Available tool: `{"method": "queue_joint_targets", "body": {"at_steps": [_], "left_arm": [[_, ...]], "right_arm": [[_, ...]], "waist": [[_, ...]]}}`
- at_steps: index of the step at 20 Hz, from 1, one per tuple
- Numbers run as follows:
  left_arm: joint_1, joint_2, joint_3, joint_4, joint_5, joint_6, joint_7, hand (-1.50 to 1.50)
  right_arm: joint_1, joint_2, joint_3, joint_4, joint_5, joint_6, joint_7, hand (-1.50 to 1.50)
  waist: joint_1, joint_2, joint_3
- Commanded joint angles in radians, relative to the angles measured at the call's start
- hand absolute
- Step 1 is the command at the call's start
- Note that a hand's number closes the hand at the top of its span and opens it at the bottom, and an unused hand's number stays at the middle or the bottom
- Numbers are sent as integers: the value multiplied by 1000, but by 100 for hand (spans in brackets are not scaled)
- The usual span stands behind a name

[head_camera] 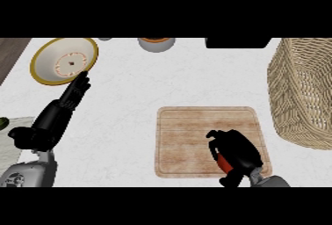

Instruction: Pick the bell pepper from the cutting board and place it in the basket

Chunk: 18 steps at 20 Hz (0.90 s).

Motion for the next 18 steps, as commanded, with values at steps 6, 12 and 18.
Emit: {"method": "queue_joint_targets", "body": {"at_steps": [6,12,18], "left_arm": [[6,25,30,-14,21,-21,14,0],[-23,5,20,68,-26,11,-46,0],[23,21,45,7,18,-15,-29,0]], "right_arm": [[365,-34,-77,-294,-5,-140,138,150],[445,90,-63,-396,-189,-151,110,150],[556,158,-52,-739,-429,-150,54,150]], "waist": [[-9,7,6],[-12,11,6],[-16,3,6]]}}
